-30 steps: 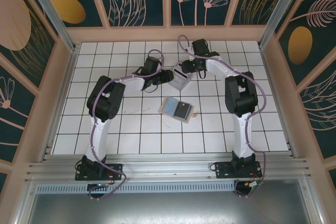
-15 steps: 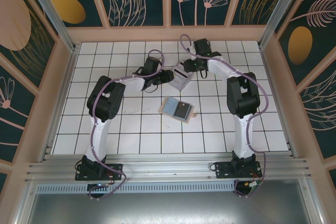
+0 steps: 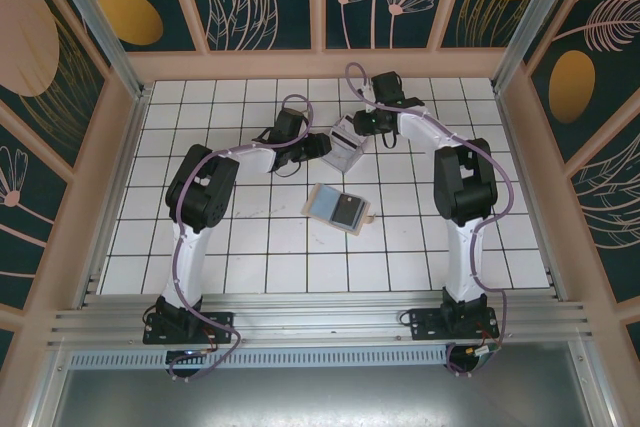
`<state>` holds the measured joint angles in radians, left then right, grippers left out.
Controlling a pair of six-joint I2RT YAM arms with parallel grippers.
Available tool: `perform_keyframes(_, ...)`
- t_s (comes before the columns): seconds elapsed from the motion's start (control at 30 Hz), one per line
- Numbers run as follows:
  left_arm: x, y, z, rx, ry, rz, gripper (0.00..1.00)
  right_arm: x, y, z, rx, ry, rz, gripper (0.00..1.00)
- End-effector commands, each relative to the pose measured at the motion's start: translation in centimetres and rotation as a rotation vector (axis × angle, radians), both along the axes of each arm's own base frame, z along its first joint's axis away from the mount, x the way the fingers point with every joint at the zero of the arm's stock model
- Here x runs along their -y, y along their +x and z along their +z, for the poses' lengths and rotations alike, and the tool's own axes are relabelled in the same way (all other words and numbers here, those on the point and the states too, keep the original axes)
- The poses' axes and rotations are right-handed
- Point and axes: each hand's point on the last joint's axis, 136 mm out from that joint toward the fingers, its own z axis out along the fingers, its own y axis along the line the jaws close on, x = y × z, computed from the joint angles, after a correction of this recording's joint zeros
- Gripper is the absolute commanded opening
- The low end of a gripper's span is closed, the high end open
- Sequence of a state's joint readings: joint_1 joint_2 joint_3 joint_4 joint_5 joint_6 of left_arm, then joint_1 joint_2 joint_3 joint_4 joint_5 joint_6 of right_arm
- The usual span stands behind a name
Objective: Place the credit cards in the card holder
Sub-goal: Pick up several credit cards from the storage box.
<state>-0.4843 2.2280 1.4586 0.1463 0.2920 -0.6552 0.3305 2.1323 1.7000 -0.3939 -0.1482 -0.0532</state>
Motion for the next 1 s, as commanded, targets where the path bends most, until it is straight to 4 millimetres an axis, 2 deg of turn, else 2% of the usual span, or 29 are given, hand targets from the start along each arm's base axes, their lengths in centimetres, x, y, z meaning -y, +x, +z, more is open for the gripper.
perform_keyframes(0.0,-0.6,-1.2,-1.9,-0.068,0.028,-0.005,0.48,0.5,-0.1,1.6,0.020,0.020,0.002,0.22)
perform_keyframes(0.27,-0.6,-1.2,-2.0,-0.070,0.028,-0.006,0.48,0.3,-0.6,2.9,0.040,0.027,0.022,0.10)
perform_keyframes(0.5,-0.5,-1.1,-1.8,-0.066,0.024,-0.007,0.48,-0.3,-1.1,4.1,0.041,0.058,0.055,0.06)
perform_keyframes(0.7,-0.5,-1.1,-1.7,-0.067,0.023,-0.008,0.48,-0.5,-1.3,3.8,0.027,0.064,0.066,0.06)
perform_keyframes(0.97,-0.5,-1.0,-1.5,-0.063,0.025,-0.009,0.48,-0.8,-1.5,7.1,0.066,0.165,0.078,0.05)
